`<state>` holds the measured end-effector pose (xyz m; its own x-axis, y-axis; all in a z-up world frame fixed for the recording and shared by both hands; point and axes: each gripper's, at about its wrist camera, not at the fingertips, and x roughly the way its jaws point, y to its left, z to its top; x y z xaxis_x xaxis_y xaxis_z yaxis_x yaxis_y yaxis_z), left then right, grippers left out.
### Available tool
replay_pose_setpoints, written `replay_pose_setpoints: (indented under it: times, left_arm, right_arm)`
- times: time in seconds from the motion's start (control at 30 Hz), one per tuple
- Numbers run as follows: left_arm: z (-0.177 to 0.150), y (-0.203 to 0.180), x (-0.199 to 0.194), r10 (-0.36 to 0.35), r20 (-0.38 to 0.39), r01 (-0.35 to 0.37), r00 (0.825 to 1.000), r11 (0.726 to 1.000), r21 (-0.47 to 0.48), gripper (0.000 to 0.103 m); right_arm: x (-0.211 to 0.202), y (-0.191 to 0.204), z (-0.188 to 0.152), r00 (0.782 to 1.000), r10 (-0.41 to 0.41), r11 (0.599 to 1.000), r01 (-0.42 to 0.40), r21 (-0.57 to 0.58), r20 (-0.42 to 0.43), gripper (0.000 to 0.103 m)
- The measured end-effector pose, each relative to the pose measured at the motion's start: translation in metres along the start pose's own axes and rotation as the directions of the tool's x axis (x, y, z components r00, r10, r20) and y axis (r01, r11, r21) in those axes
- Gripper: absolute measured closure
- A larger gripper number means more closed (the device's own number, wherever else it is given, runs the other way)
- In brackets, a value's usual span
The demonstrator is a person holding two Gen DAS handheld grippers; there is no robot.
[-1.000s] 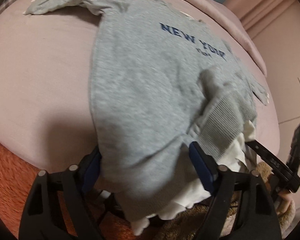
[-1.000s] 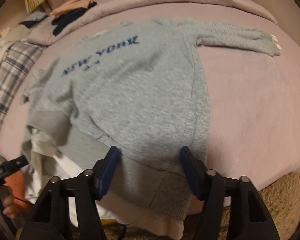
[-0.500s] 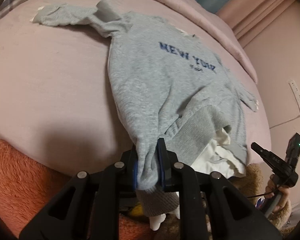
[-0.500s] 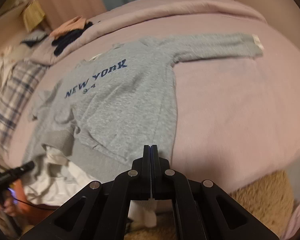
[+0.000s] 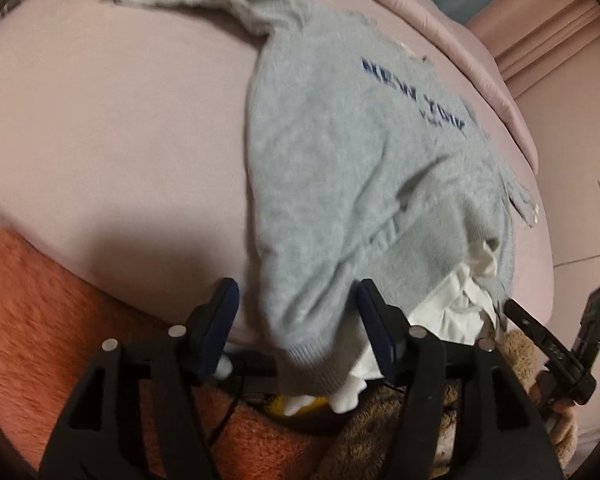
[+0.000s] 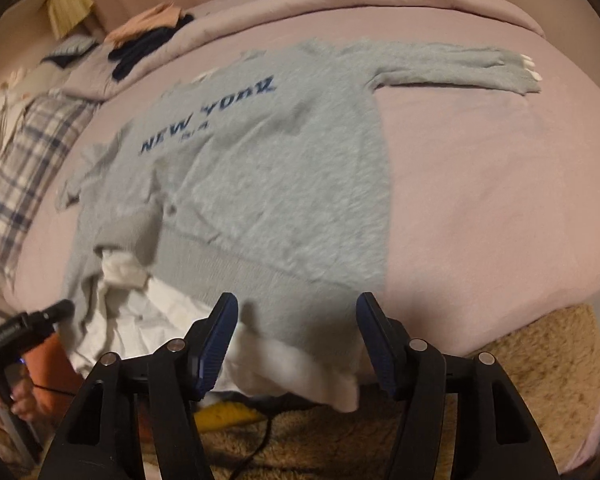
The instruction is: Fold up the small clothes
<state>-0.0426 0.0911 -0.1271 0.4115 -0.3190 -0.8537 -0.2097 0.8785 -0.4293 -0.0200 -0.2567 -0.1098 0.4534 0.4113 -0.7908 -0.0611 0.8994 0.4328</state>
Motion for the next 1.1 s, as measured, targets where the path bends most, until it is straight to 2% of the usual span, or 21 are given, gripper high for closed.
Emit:
replay_pose_setpoints:
  times: [0.1,0.13,0.17,0.2,0.23,0.27,0.33,0.37,0.43,0.5,0.57,0.63,0.67,0.8,0.9,0.97,1.0,1.03,1.1]
  left_arm:
    - [-0.006,-0.003,0.004,0.002,0.013,-0.003,1.000,1.000,0.013,0.041]
    - [-0.007,-0.004,0.004,0.008,0.021,-0.009,1.000,1.000,0.022,0.045]
    - [-0.008,-0.004,0.004,0.007,0.030,-0.008,1.000,0.999,0.031,0.068]
    - [-0.008,-0.003,0.004,-0.019,0.035,0.018,0.999,0.999,0.033,0.078]
    - [-0.007,-0.002,0.006,-0.054,0.029,0.054,0.998,0.998,0.019,0.083]
    - [-0.007,0.000,0.005,-0.065,0.038,0.065,0.997,0.998,-0.004,0.085]
    - [-0.006,-0.003,0.000,-0.065,0.049,0.065,0.997,0.998,0.011,0.086]
    - [-0.005,-0.003,-0.006,-0.068,0.062,0.066,0.996,0.998,0.021,0.086]
    - [-0.001,0.000,-0.021,-0.076,0.096,0.074,0.992,0.997,0.023,0.086]
    - [0.005,0.006,-0.035,-0.080,0.115,0.077,0.990,0.997,0.025,0.086]
    - [0.006,0.009,-0.038,-0.104,0.088,0.102,0.991,0.995,0.022,0.086]
    - [0.001,0.007,-0.028,-0.079,0.035,0.077,0.996,0.996,0.048,0.085]
    - [-0.003,0.007,-0.021,-0.058,0.013,0.057,0.998,0.997,0.057,0.085]
    - [-0.008,0.013,-0.007,-0.024,-0.024,0.025,0.999,0.999,0.043,0.083]
    - [-0.007,0.015,-0.006,-0.010,-0.038,0.011,0.999,0.999,0.031,0.076]
    - [-0.009,0.013,-0.005,0.036,-0.041,-0.033,0.999,0.998,0.054,0.065]
    - [-0.010,0.011,-0.008,0.043,-0.029,-0.041,0.999,0.997,0.068,0.064]
    - [-0.011,0.009,-0.011,0.038,-0.022,-0.036,0.999,0.997,0.075,0.064]
    - [-0.010,0.005,-0.021,0.031,-0.003,-0.031,1.000,0.995,0.090,0.055]
  right_arm:
    - [0.010,0.012,-0.003,0.998,-0.059,0.997,0.059,-0.055,-0.010,0.041]
    - [0.013,0.016,-0.004,0.997,-0.079,0.994,0.079,-0.080,-0.007,0.041]
    - [0.015,0.018,-0.005,0.996,-0.088,0.992,0.088,-0.095,-0.004,0.042]
    - [0.017,0.021,-0.006,0.995,-0.101,0.988,0.101,-0.118,0.006,0.045]
    - [0.019,0.022,-0.007,0.994,-0.108,0.984,0.109,-0.139,0.018,0.063]
    - [0.020,0.022,-0.007,0.994,-0.110,0.982,0.113,-0.149,0.026,0.076]
    - [0.019,0.015,-0.005,0.993,-0.106,0.985,0.111,-0.130,0.045,0.083]
    - [0.014,0.005,-0.003,0.997,-0.060,0.994,0.063,-0.091,0.042,0.089]
    - [0.003,-0.008,-0.001,0.999,0.002,0.999,0.000,-0.043,0.049,0.091]
    - [-0.014,-0.022,0.000,0.996,0.000,1.000,0.002,-0.018,0.088,0.091]
    - [-0.031,-0.035,-0.001,0.993,-0.014,1.000,0.014,0.003,0.116,0.091]
    - [-0.040,-0.050,-0.003,0.993,0.043,0.998,-0.047,0.032,0.112,0.091]
    - [-0.038,-0.053,-0.005,0.993,0.038,0.999,-0.042,0.031,0.107,0.091]
    - [-0.015,-0.059,-0.012,1.000,0.009,0.999,-0.011,0.053,0.027,0.091]
    - [-0.014,-0.063,-0.017,1.000,0.016,0.997,-0.017,0.080,0.021,0.091]
    - [-0.013,-0.062,-0.015,1.000,0.012,0.997,-0.013,0.078,0.015,0.091]
    - [-0.012,-0.061,-0.015,1.000,0.005,0.997,-0.006,0.072,0.009,0.091]
    - [-0.011,-0.059,-0.014,1.000,-0.007,0.998,0.007,0.061,-0.002,0.091]
    - [-0.015,-0.055,-0.014,1.000,-0.023,0.998,0.023,0.056,-0.004,0.089]
